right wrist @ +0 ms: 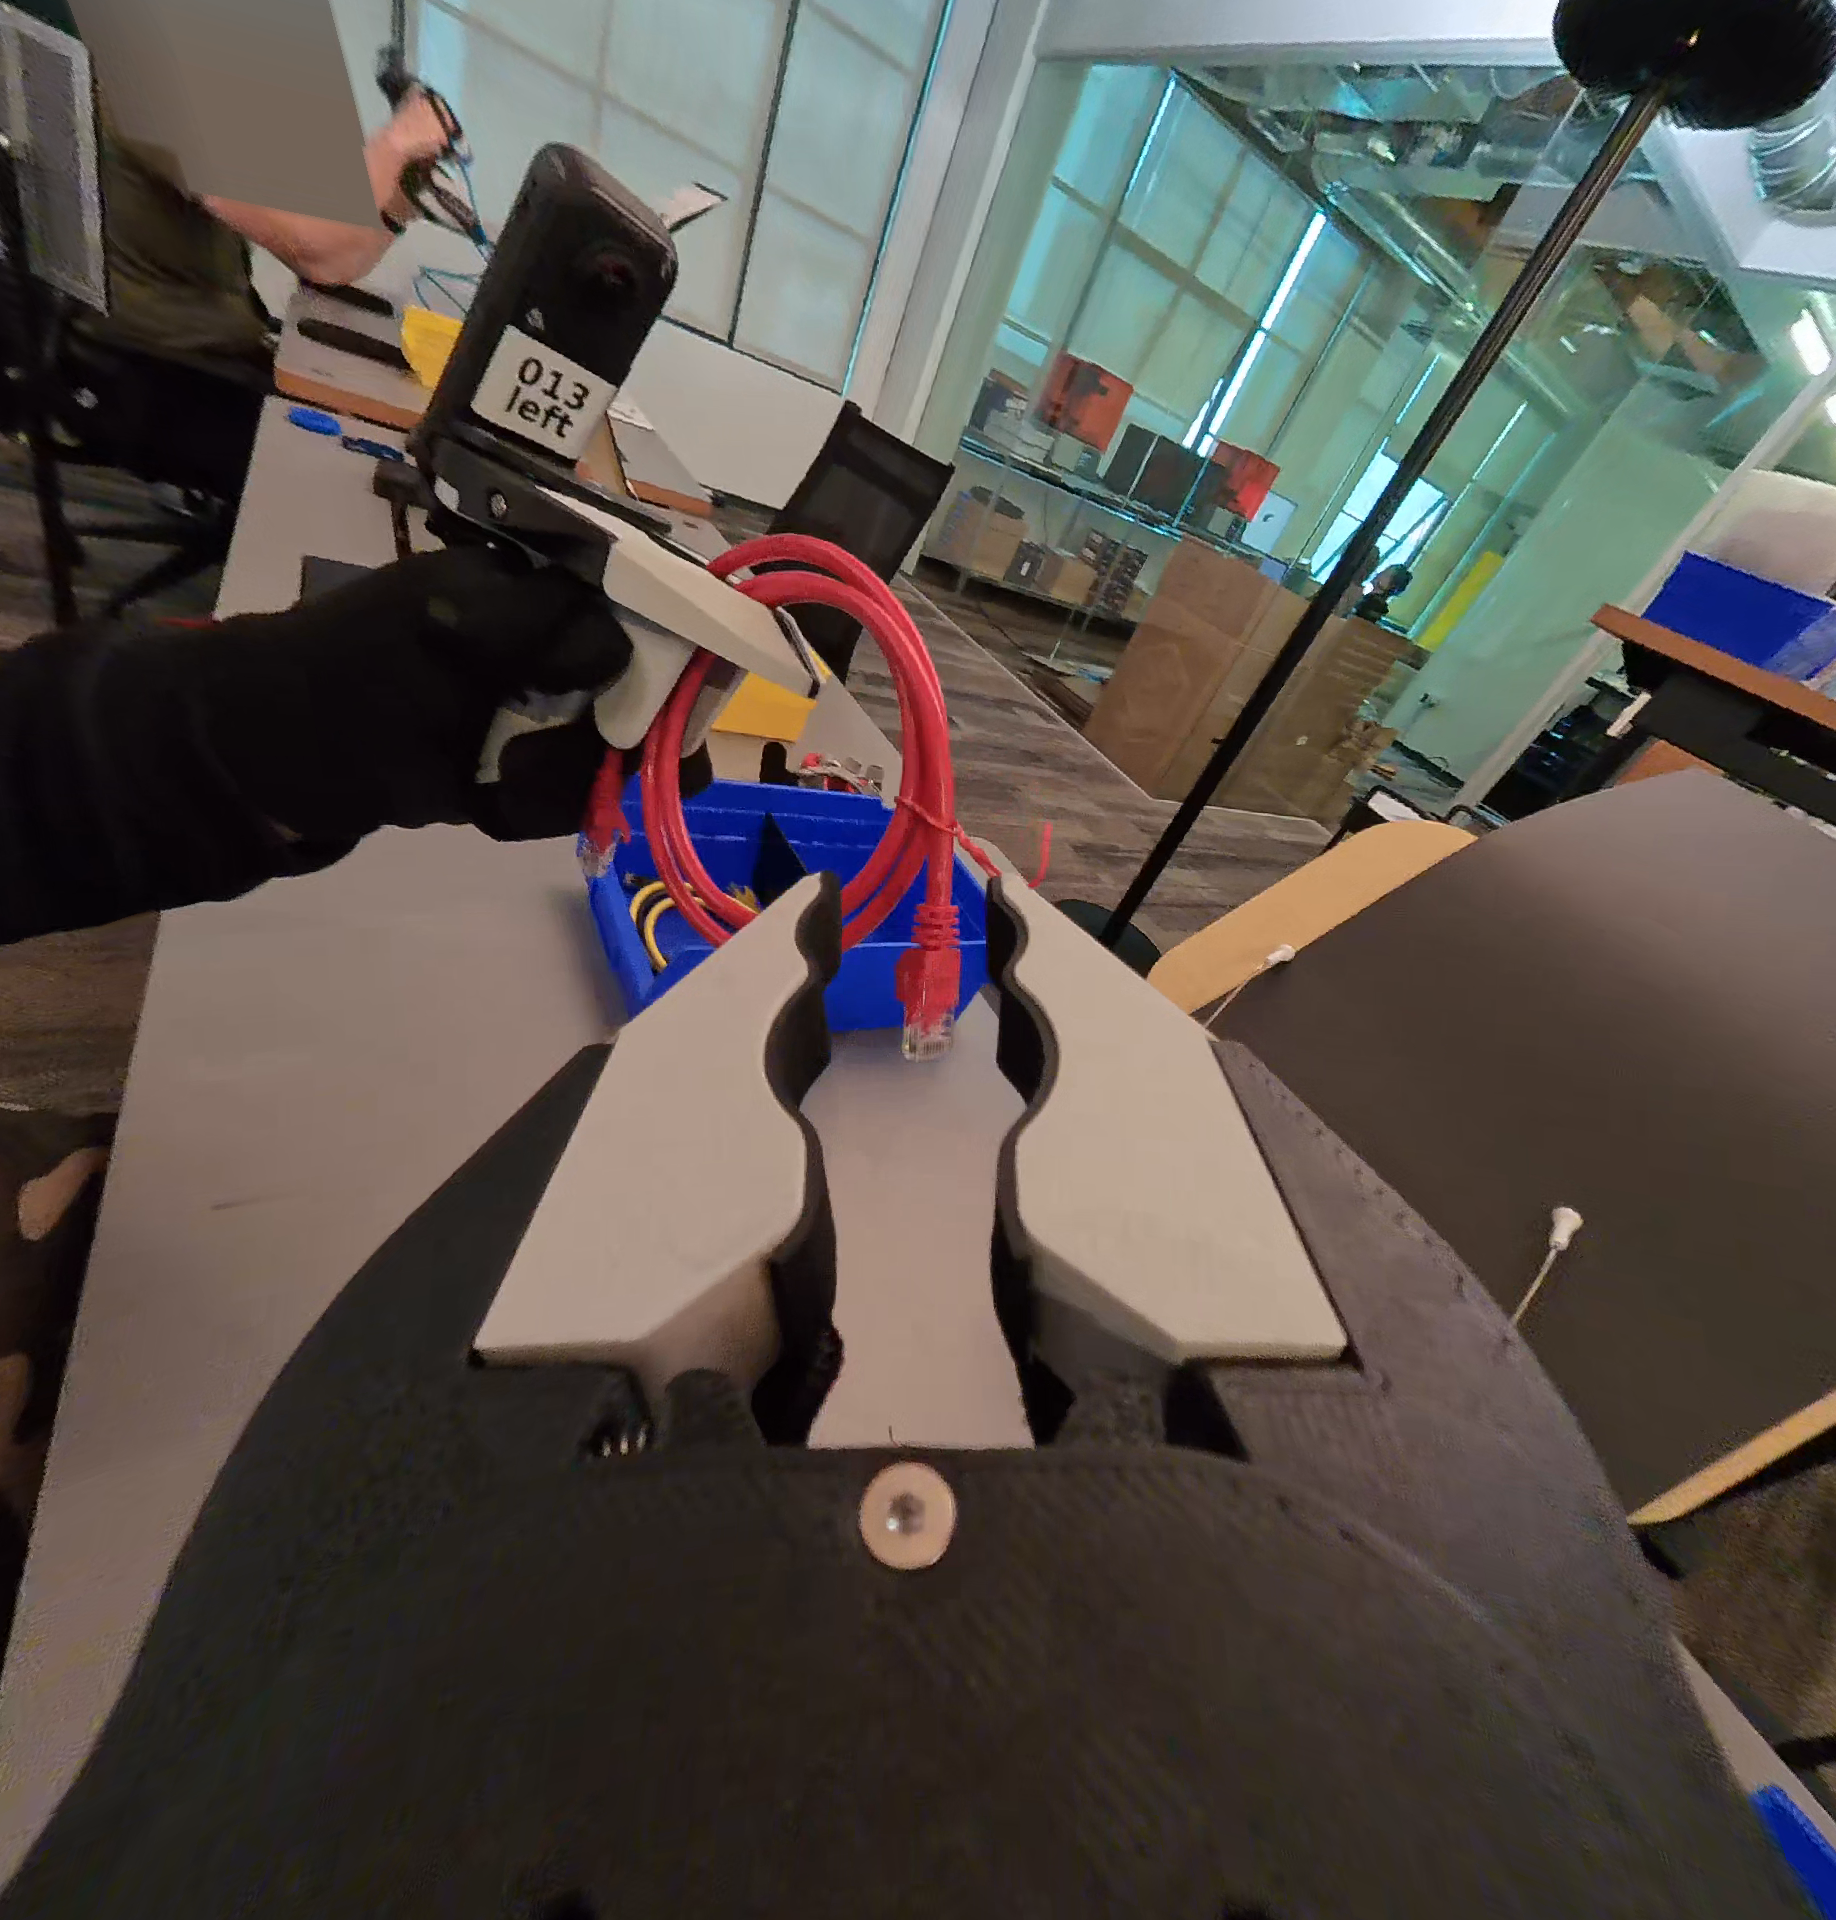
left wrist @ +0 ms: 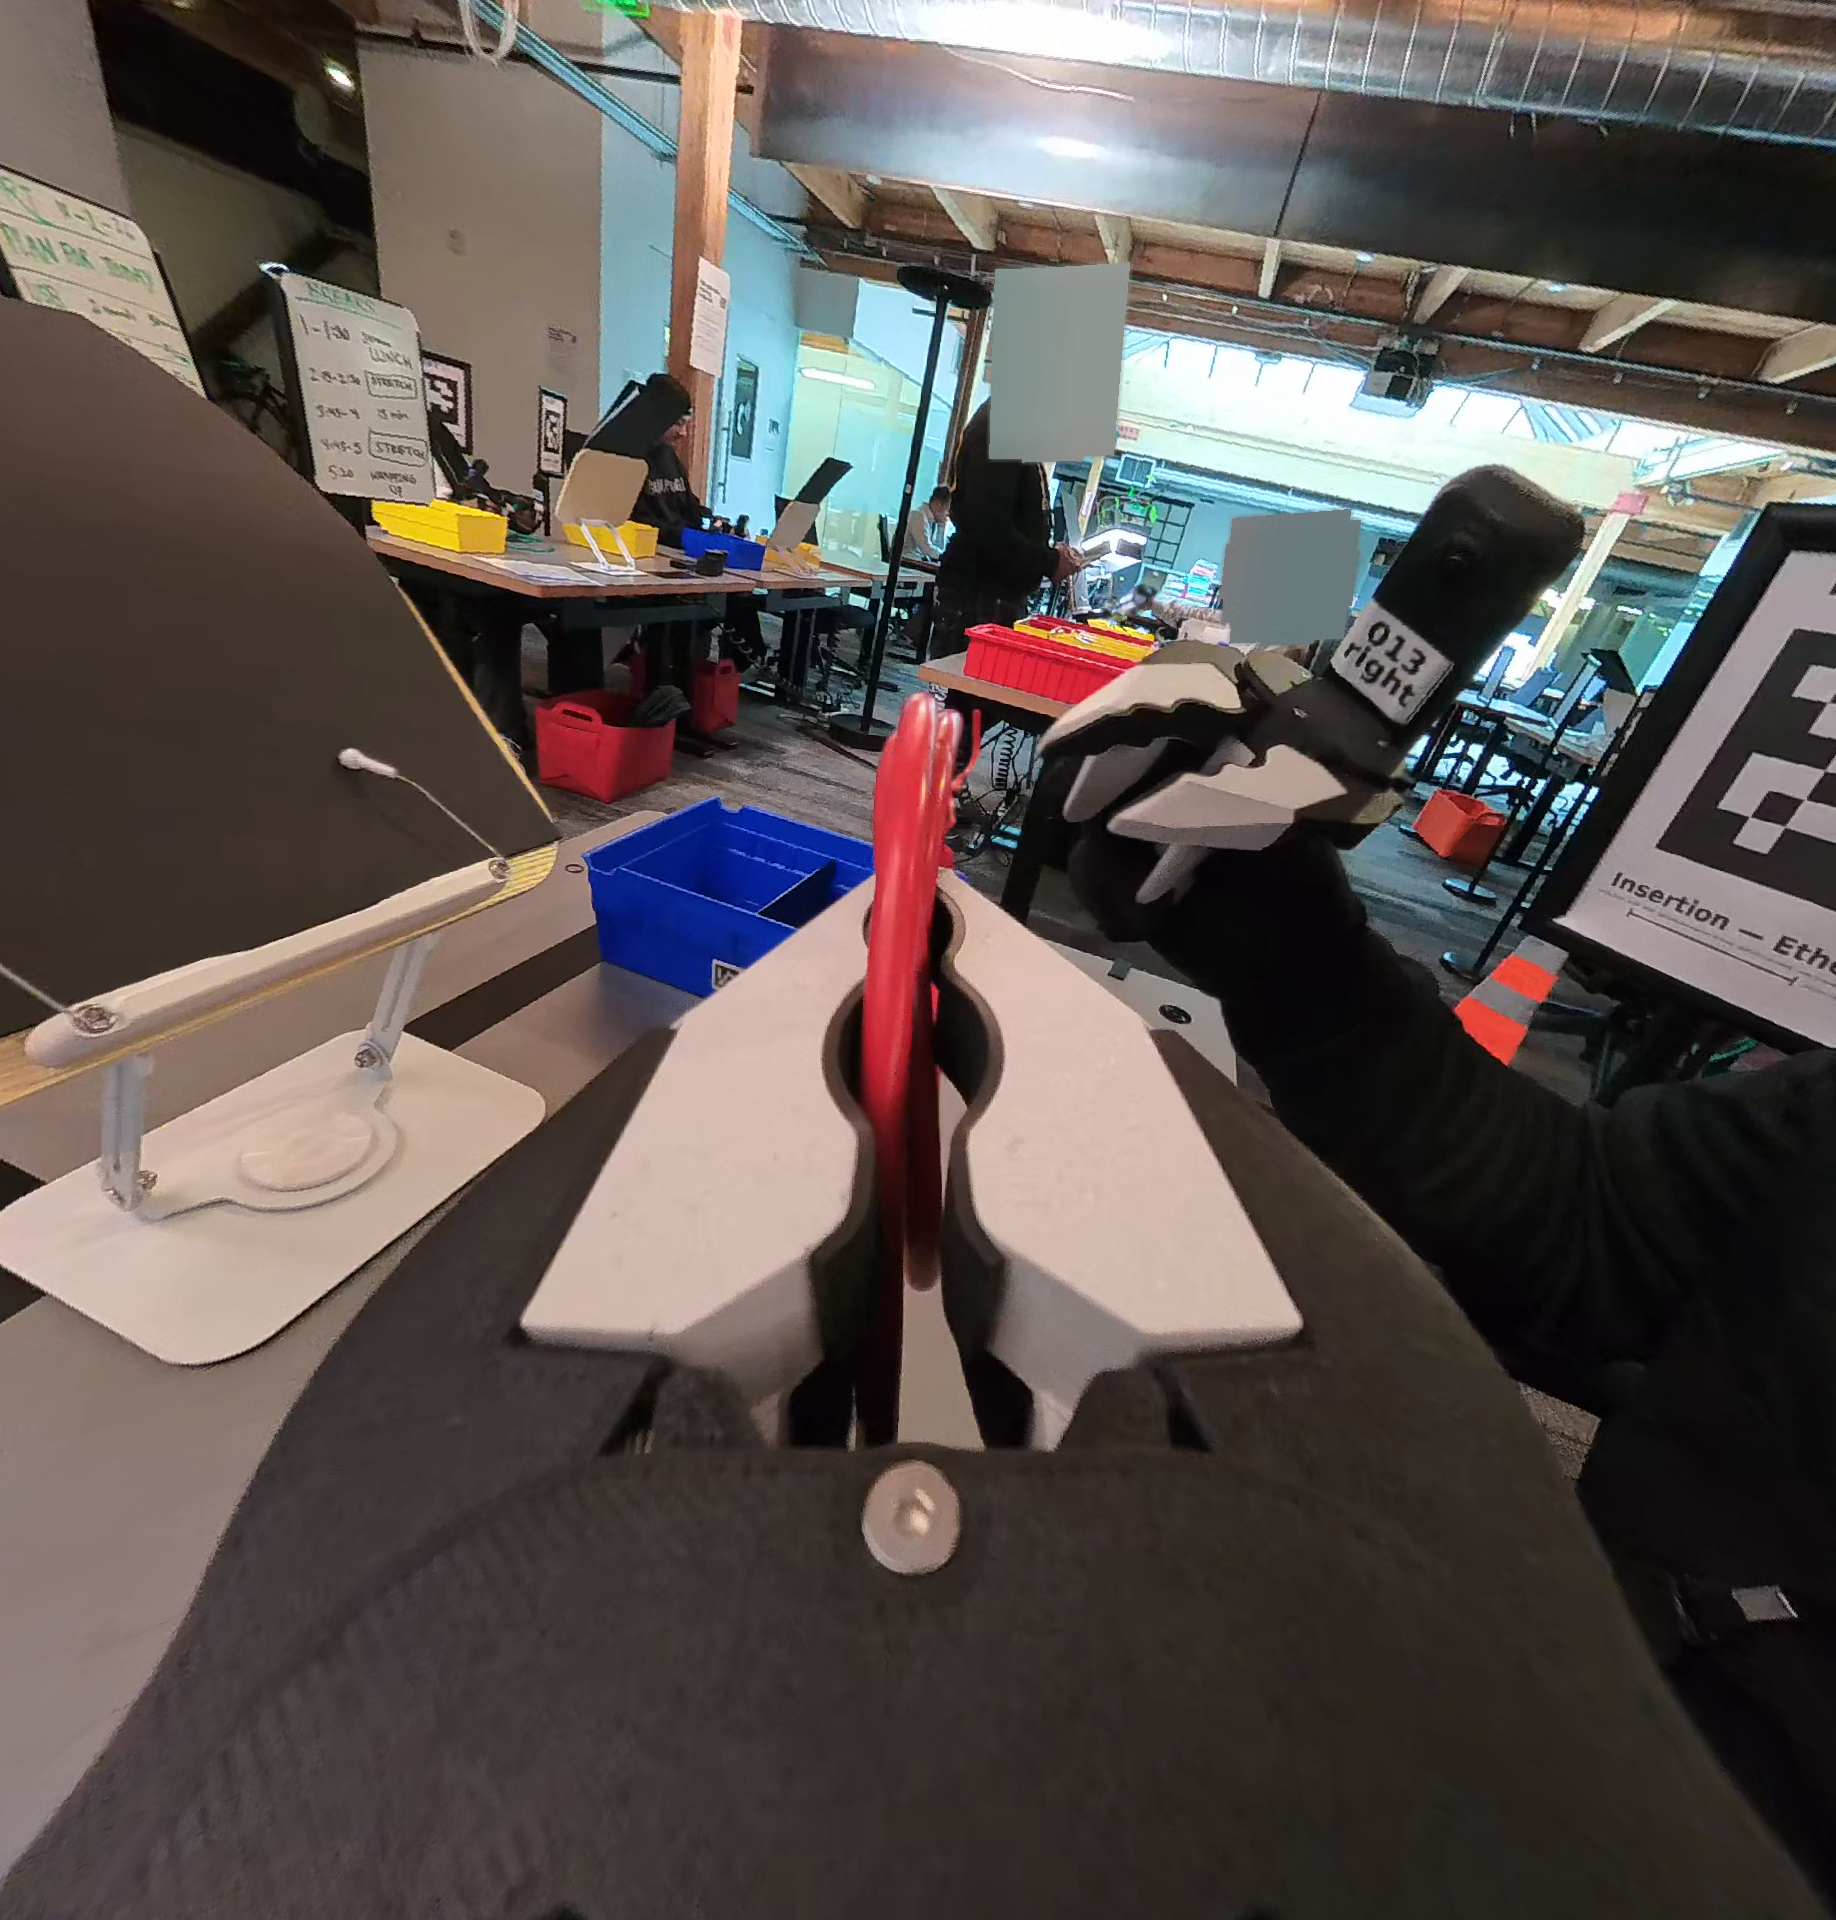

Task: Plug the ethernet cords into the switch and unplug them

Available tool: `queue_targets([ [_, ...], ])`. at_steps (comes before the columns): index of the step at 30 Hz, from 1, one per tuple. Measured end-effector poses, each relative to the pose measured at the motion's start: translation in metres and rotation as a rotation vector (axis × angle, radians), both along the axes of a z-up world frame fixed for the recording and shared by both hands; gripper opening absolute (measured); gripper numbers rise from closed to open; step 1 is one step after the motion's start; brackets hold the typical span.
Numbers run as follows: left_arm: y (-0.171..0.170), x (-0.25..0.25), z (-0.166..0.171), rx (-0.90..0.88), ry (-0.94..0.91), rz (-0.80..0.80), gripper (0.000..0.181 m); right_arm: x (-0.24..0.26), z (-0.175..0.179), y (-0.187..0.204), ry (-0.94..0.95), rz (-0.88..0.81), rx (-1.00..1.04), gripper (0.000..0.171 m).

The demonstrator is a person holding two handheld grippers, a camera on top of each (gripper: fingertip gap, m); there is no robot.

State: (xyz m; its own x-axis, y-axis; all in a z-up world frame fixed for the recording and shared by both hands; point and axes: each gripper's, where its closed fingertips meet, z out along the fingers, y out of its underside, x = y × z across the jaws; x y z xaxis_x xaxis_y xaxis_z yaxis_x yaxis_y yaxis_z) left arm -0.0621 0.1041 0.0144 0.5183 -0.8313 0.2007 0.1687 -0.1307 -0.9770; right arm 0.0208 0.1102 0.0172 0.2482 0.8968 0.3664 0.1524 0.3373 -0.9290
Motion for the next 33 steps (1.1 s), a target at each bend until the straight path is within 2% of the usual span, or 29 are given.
queue_targets([
  [3,-0.004,0.006,0.0,0.004,0.017,-0.017,0.0,0.001,-0.001,0.008,0.003,-0.048,-0.001,0.023],
  [5,-0.006,0.009,0.001,0.007,0.02,-0.028,0.0,0.003,-0.004,0.012,0.005,-0.053,-0.025,0.014],
  [10,-0.01,0.016,0.002,0.013,0.029,-0.045,0.0,0.002,-0.007,0.016,0.024,-0.029,-0.084,0.017],
  [15,-0.011,0.019,0.001,0.011,0.03,-0.048,0.0,0.0,-0.011,0.015,0.015,-0.023,-0.091,0.0],
  [20,-0.01,0.019,0.002,0.019,0.03,-0.04,0.0,0.0,-0.01,0.01,0.013,0.004,-0.108,0.0],
  [25,-0.016,0.023,0.005,0.149,0.099,-0.01,0.0,0.004,0.007,0.002,0.165,0.144,-0.299,0.0],
  [28,-0.015,0.029,0.0,0.27,0.246,0.085,0.0,0.006,0.019,-0.002,0.296,0.246,-0.468,0.0],
  [31,-0.021,0.044,-0.003,0.384,0.377,0.146,0.0,-0.001,0.017,-0.003,0.354,0.304,-0.624,0.0],
  [33,-0.02,0.05,-0.006,0.408,0.42,0.183,0.0,-0.011,0.007,-0.006,0.325,0.297,-0.629,0.0],
])
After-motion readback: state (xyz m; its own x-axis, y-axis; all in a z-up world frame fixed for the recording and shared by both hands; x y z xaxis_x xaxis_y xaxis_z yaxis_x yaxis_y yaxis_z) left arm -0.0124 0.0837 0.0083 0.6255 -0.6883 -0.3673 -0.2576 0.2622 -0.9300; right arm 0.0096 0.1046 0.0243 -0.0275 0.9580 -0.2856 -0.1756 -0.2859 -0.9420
